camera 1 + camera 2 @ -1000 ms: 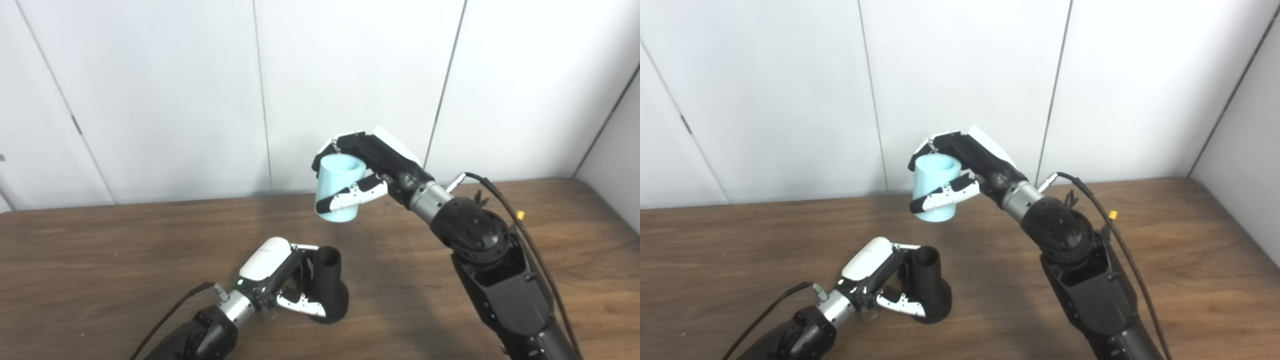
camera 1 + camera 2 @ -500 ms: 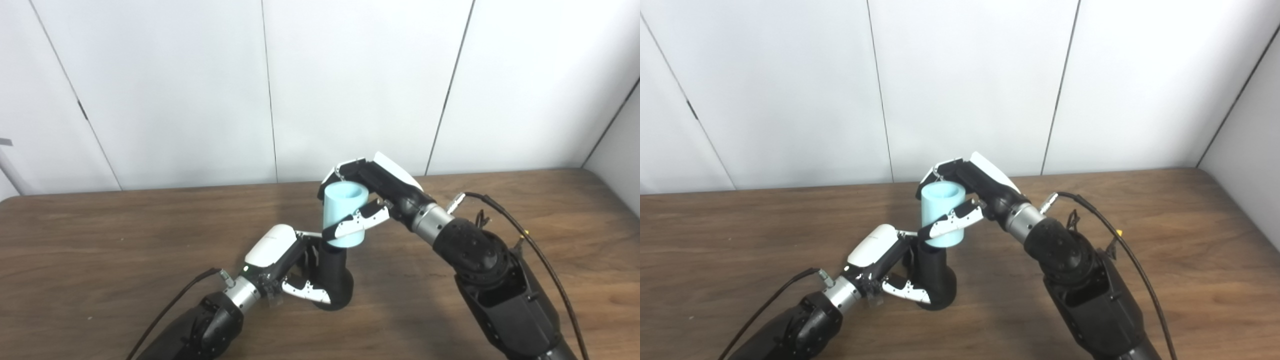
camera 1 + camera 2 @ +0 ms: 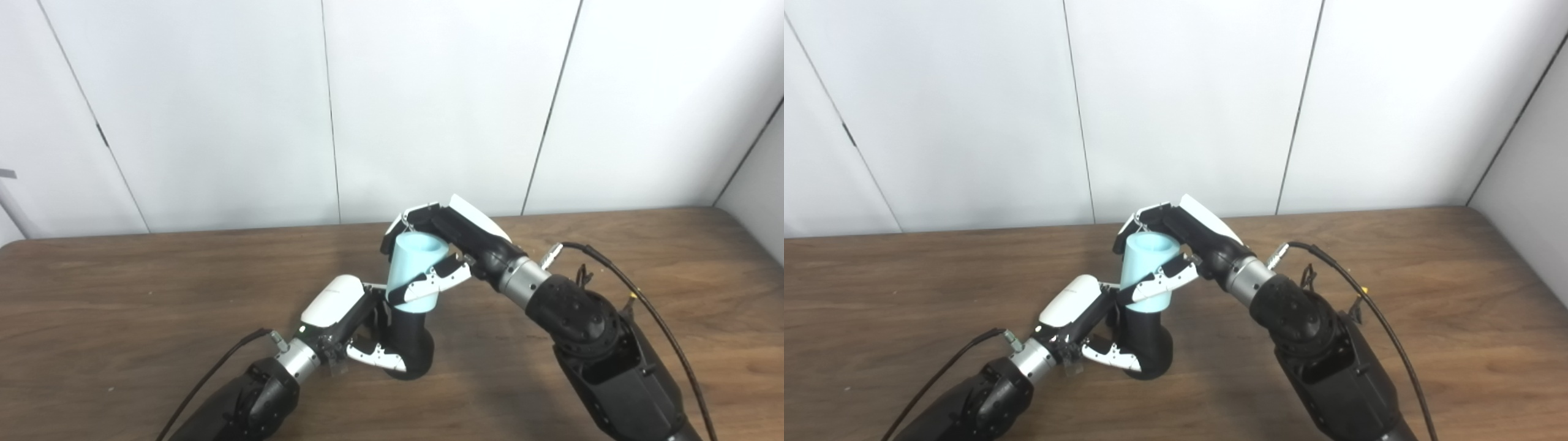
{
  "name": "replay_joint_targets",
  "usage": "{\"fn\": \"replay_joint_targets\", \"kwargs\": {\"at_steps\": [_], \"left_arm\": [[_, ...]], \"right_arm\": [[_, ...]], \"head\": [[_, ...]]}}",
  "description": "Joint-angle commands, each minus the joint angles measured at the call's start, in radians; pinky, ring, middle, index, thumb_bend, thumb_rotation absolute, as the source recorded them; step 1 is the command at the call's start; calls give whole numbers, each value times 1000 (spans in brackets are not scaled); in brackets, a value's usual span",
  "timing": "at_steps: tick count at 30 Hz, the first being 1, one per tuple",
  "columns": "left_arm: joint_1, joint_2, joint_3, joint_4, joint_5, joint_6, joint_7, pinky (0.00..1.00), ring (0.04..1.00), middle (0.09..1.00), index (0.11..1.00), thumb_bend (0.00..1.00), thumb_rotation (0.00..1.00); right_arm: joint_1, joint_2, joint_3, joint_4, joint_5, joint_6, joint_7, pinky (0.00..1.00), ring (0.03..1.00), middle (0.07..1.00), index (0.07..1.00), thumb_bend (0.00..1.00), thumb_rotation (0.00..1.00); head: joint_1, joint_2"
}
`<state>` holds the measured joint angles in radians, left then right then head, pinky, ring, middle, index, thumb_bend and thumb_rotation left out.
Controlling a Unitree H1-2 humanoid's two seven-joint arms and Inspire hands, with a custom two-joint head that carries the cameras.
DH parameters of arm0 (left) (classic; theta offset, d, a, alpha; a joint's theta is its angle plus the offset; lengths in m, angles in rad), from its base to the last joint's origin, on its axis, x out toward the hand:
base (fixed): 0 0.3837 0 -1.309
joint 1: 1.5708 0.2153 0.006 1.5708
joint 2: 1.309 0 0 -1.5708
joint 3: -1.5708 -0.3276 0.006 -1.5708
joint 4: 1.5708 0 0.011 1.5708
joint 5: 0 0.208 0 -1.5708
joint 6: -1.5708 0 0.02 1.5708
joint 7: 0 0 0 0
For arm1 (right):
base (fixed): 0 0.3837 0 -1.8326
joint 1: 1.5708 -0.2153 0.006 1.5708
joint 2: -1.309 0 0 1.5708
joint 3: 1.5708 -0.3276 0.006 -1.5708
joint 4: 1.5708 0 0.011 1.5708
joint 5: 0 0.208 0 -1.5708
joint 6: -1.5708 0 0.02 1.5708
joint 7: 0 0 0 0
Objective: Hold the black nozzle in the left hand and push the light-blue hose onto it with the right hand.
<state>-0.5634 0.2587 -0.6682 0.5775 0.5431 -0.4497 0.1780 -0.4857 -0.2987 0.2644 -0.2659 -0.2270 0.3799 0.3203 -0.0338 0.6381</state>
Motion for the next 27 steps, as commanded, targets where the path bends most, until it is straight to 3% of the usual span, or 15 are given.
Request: {"fn": "replay_joint_targets", "kwargs": {"at_steps": [1, 9, 22, 27], "left_arm": [[152, 8, -85, 86, 95, 119, -173, 354, 385, 494, 529, 498, 0], [154, 7, -84, 76, 92, 127, -179, 356, 388, 492, 528, 498, 0], [160, 11, -87, 52, 86, 148, -197, 358, 389, 497, 523, 499, 0], [158, 11, -86, 52, 82, 146, -199, 359, 392, 496, 517, 500, 0]], "right_arm": [[-20, 2, 2, -14, 4, -55, 13, 335, 418, 480, 507, 518, 0], [-7, 14, 14, 9, -14, -87, 2, 304, 397, 480, 524, 516, 0], [8, -6, 44, 36, -18, -162, 30, 340, 412, 483, 519, 517, 0], [20, -29, 58, 55, -12, -254, 44, 340, 414, 491, 501, 518, 0]], "head": [[1, 3], [5, 11], [8, 27], [12, 34]]}}
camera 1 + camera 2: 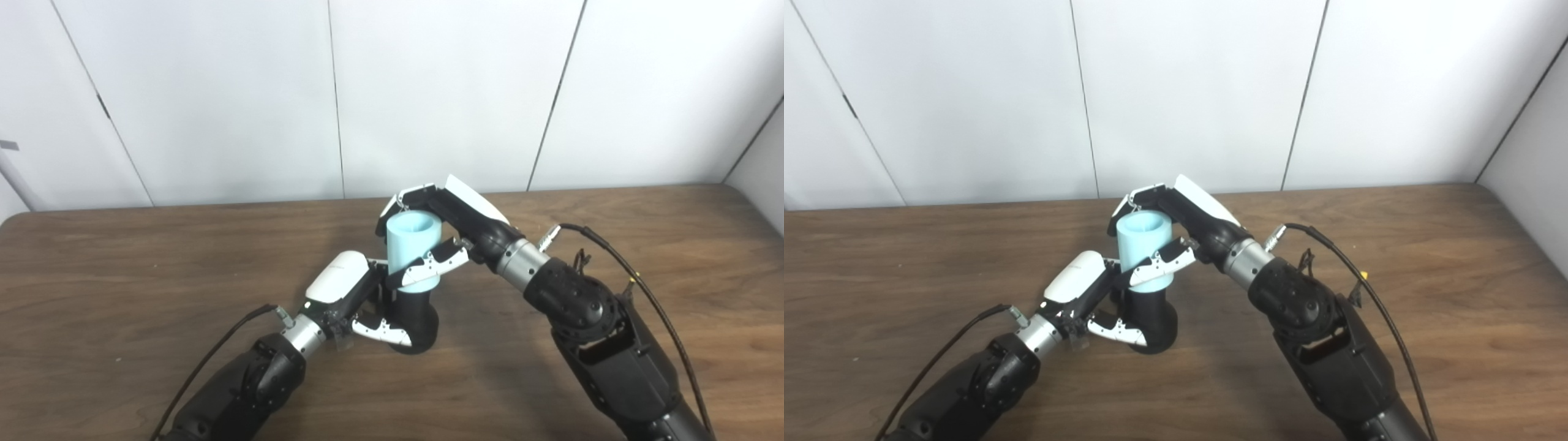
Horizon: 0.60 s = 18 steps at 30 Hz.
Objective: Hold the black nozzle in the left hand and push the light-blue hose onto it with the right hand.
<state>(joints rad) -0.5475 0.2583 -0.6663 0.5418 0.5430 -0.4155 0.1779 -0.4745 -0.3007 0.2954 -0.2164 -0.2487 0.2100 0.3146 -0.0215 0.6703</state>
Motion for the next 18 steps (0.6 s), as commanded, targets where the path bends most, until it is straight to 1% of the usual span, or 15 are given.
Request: {"fn": "replay_joint_targets", "kwargs": {"at_steps": [1, 5, 8, 11, 13, 16, 18], "left_arm": [[143, 13, -87, 84, 82, 115, -201, 360, 391, 497, 519, 499, 0], [145, 18, -86, 78, 85, 116, -198, 373, 399, 495, 511, 501, 0], [146, 20, -82, 77, 79, 118, -200, 359, 392, 499, 520, 499, 0], [149, 24, -78, 69, 77, 119, -206, 345, 386, 502, 525, 498, 0], [148, 25, -76, 67, 79, 121, -208, 339, 384, 502, 528, 497, 0], [150, 27, -74, 60, 77, 132, -220, 341, 385, 504, 525, 498, 0], [151, 27, -74, 56, 78, 139, -225, 342, 388, 505, 521, 499, 0]], "right_arm": [[16, -34, 27, 12, 18, -112, 53, 341, 414, 493, 496, 518, 0], [40, -57, 29, 38, 16, -211, 50, 341, 407, 490, 500, 518, 0], [70, -71, 27, 54, -6, -295, 24, 346, 410, 492, 498, 518, 0], [113, -67, 12, 95, -13, -397, -21, 358, 420, 496, 491, 518, 0], [134, -63, 4, 121, -31, -453, -53, 368, 424, 494, 489, 519, 0], [151, -56, -4, 151, -45, -502, -86, 387, 425, 490, 501, 518, 0], [158, -54, -6, 160, -40, -510, -94, 378, 423, 491, 502, 518, 0]], "head": [[-1, 1], [-1, 6], [-1, 6], [0, 9], [0, 12], [-1, 12], [0, 14]]}}
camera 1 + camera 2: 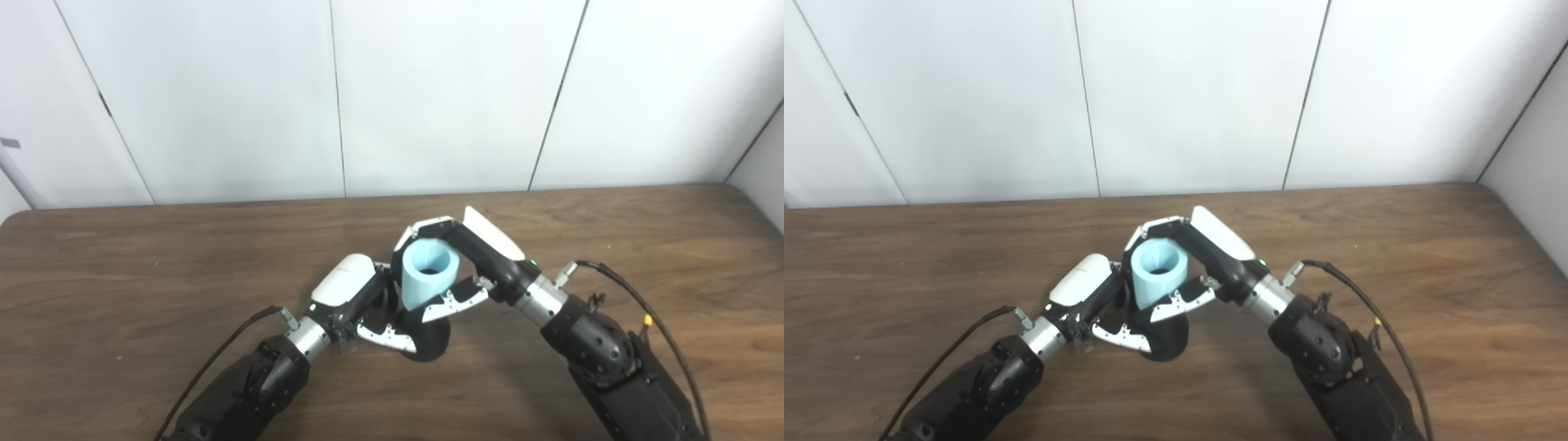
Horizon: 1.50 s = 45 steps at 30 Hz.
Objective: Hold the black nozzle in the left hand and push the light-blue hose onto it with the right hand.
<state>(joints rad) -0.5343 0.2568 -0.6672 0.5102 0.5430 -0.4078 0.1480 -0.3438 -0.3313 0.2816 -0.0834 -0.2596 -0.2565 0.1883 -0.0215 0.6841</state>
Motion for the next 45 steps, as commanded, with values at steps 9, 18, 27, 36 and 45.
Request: {"fn": "replay_joint_targets", "kwargs": {"at_steps": [9, 18, 27, 36, 45], "left_arm": [[140, 25, -69, 94, 72, 121, -190, 353, 386, 503, 524, 498, 0], [141, 19, -69, 92, 76, 126, -186, 372, 401, 505, 510, 500, 0], [138, 16, -71, 105, 84, 107, -170, 368, 394, 504, 518, 499, 0], [132, 10, -74, 111, 87, 112, -173, 339, 381, 495, 532, 497, 0], [129, 9, -74, 118, 87, 113, -171, 340, 385, 496, 528, 498, 0]], "right_arm": [[41, -12, 11, 26, -28, 18, 36, 371, 421, 496, 497, 517, 0], [37, -9, 32, -41, -44, 172, 69, 346, 404, 483, 510, 517, 0], [-17, -13, 13, -182, -8, 389, 132, 641, 835, 963, 981, 932, 220], [-116, 28, -75, -246, 23, 499, 120, 909, 999, 1000, 1000, 999, 281], [-168, 5, -169, -246, 78, 463, 122, 1000, 1000, 1000, 1000, 1000, 362]], "head": [[0, 1], [0, 5], [-2, 3], [-4, -3], [-3, -4]]}}
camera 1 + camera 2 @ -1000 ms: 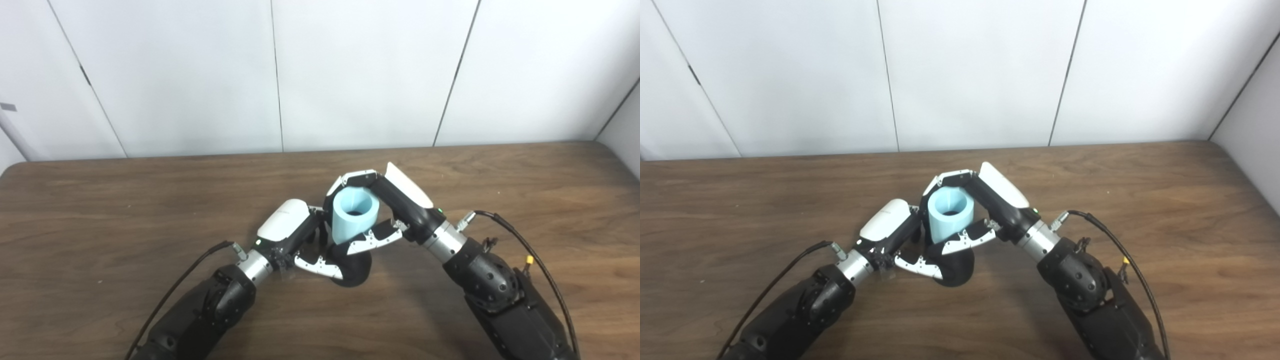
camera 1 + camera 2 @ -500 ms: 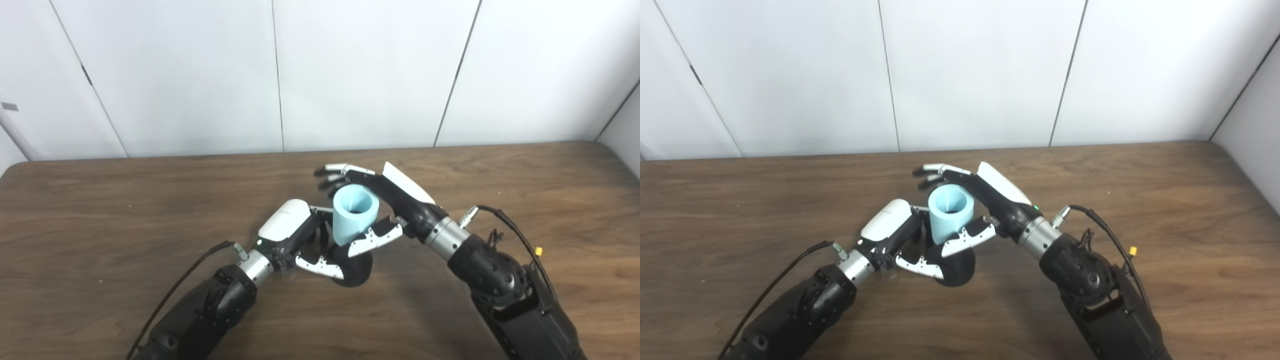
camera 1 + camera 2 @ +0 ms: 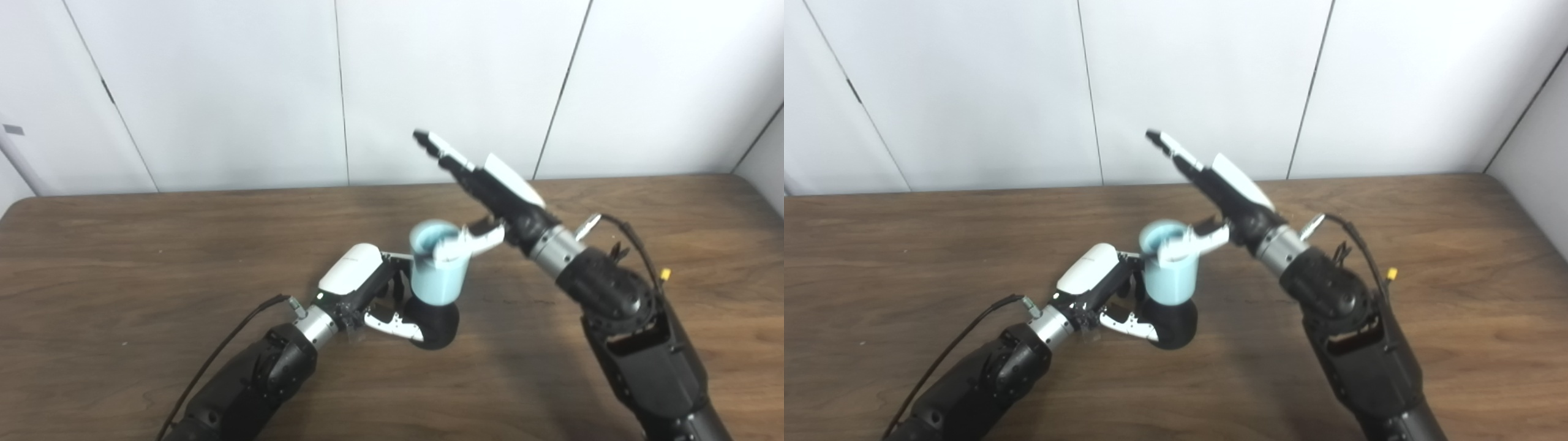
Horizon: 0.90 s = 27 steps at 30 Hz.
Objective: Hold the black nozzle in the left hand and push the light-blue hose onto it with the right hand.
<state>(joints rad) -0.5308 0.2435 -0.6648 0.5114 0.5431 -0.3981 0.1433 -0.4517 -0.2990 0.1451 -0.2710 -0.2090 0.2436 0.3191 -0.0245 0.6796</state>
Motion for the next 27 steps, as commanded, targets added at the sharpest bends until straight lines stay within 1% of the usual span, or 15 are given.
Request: {"fn": "replay_joint_targets", "kwargs": {"at_steps": [1, 5, 8, 11, 14, 15, 16, 17, 18, 19, 21, 22, 23, 25, 27], "left_arm": [[125, 22, -76, 117, 89, 104, -166, 342, 386, 497, 527, 498, 0], [125, 25, -74, 114, 83, 111, -176, 343, 387, 497, 529, 498, 0], [125, 26, -72, 113, 81, 117, -180, 334, 384, 498, 530, 498, 0], [125, 28, -71, 119, 80, 109, -175, 343, 390, 503, 521, 499, 0], [124, 31, -72, 117, 82, 113, -177, 344, 390, 503, 521, 499, 0], [124, 31, -71, 117, 82, 114, -178, 344, 390, 503, 521, 499, 0], [123, 31, -71, 117, 83, 116, -179, 346, 390, 503, 521, 499, 0], [122, 31, -72, 118, 83, 116, -179, 346, 390, 503, 521, 499, 0], [122, 32, -72, 119, 84, 116, -179, 350, 391, 504, 520, 499, 0], [122, 32, -71, 119, 83, 116, -179, 354, 392, 505, 517, 499, 0], [122, 33, -72, 121, 85, 113, -177, 356, 391, 504, 520, 499, 0], [121, 33, -72, 123, 85, 111, -176, 356, 392, 504, 520, 499, 0], [121, 32, -71, 123, 84, 110, -176, 356, 392, 503, 521, 499, 0], [121, 31, -69, 123, 81, 110, -177, 361, 399, 502, 511, 500, 0], [120, 29, -69, 124, 82, 111, -176, 361, 398, 502, 514, 500, 0]], "right_arm": [[-61, -33, -41, -67, 40, -30, 1, 1000, 1000, 1000, 1000, 1000, 364], [-56, -76, -58, -123, 100, 48, 62, 1000, 1000, 1000, 1000, 1000, 356], [-49, -117, -61, -155, 141, 86, 105, 1000, 1000, 1000, 1000, 1000, 379], [-42, -162, -69, -183, 200, 119, 154, 1000, 1000, 1000, 1000, 1000, 371], [-27, -201, -91, -198, 262, 100, 189, 1000, 1000, 1000, 1000, 1000, 383], [-18, -204, -98, -197, 272, 75, 189, 1000, 1000, 1000, 1000, 1000, 386], [-3, -207, -105, -191, 272, 35, 184, 1000, 1000, 1000, 1000, 1000, 415], [15, -212, -109, -187, 252, -12, 172, 1000, 1000, 1000, 998, 1000, 479], [32, -214, -110, -185, 226, -63, 159, 983, 1000, 1000, 984, 970, 570], [47, -218, -107, -177, 183, -133, 142, 957, 1000, 997, 970, 918, 659], [63, -229, -91, -165, 91, -250, 120, 926, 986, 986, 971, 806, 772], [68, -233, -82, -163, 52, -289, 116, 929, 986, 990, 978, 768, 802], [71, -239, -71, -167, 7, -312, 115, 932, 987, 995, 983, 747, 819], [75, -246, -55, -172, -70, -353, 114, 948, 991, 999, 997, 716, 895], [75, -246, -43, -173, -126, -385, 114, 945, 981, 1000, 1000, 691, 942]], "head": [[0, 1], [0, 3], [-1, 4], [-3, 7], [-4, 7], [-4, 7], [-3, 8], [-3, 8], [-4, 7], [-5, 6], [-5, 6], [-6, 6], [-6, 6], [-6, 5], [-3, 5]]}}
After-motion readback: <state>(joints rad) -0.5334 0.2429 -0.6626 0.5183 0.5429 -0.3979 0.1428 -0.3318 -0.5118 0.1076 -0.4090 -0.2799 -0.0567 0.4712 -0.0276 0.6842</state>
